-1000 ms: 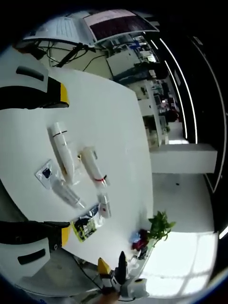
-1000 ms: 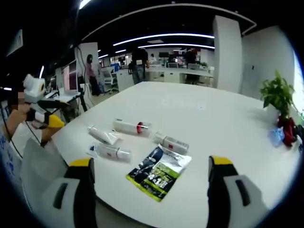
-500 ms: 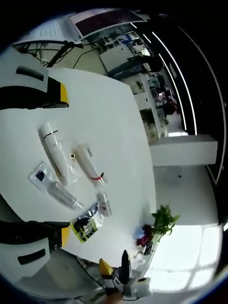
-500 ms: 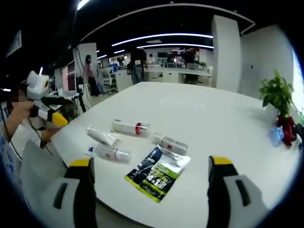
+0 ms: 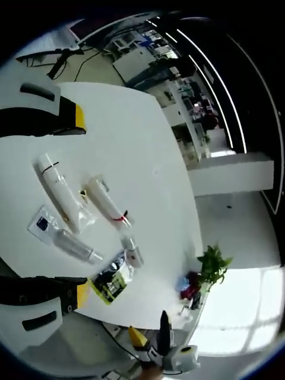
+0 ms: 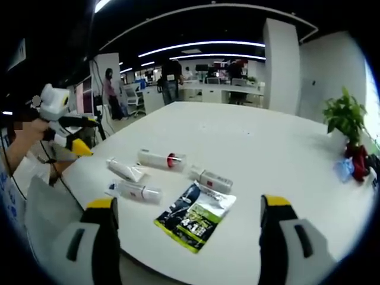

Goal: Arrange the skincare products in the storage area until every visible bottle or jar stands upright without overlapping.

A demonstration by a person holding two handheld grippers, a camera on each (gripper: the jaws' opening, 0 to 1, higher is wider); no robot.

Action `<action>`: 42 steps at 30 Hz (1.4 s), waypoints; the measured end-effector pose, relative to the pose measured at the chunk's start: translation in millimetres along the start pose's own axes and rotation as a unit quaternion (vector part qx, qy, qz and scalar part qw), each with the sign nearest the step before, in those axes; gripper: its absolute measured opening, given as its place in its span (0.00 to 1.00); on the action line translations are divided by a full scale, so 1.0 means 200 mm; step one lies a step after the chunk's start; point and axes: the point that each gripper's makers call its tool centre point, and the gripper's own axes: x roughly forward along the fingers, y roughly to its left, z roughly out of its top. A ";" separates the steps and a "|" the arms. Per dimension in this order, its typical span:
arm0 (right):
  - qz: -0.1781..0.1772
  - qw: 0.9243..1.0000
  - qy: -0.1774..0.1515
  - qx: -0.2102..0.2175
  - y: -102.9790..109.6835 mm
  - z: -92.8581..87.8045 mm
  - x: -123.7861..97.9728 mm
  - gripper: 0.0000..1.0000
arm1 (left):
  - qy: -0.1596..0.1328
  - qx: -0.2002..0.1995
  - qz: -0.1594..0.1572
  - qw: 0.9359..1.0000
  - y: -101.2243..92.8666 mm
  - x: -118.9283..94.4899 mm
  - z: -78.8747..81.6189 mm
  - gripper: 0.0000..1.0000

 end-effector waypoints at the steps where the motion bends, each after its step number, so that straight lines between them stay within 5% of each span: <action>1: 0.000 1.000 0.001 0.000 0.00 0.00 0.00 1.00 | 0.001 0.004 -0.002 1.000 0.00 0.01 0.01 0.97; 42: -0.009 1.000 0.014 0.014 -0.05 -0.04 0.02 1.00 | 0.070 0.114 -0.082 0.988 -0.03 0.37 0.09 0.84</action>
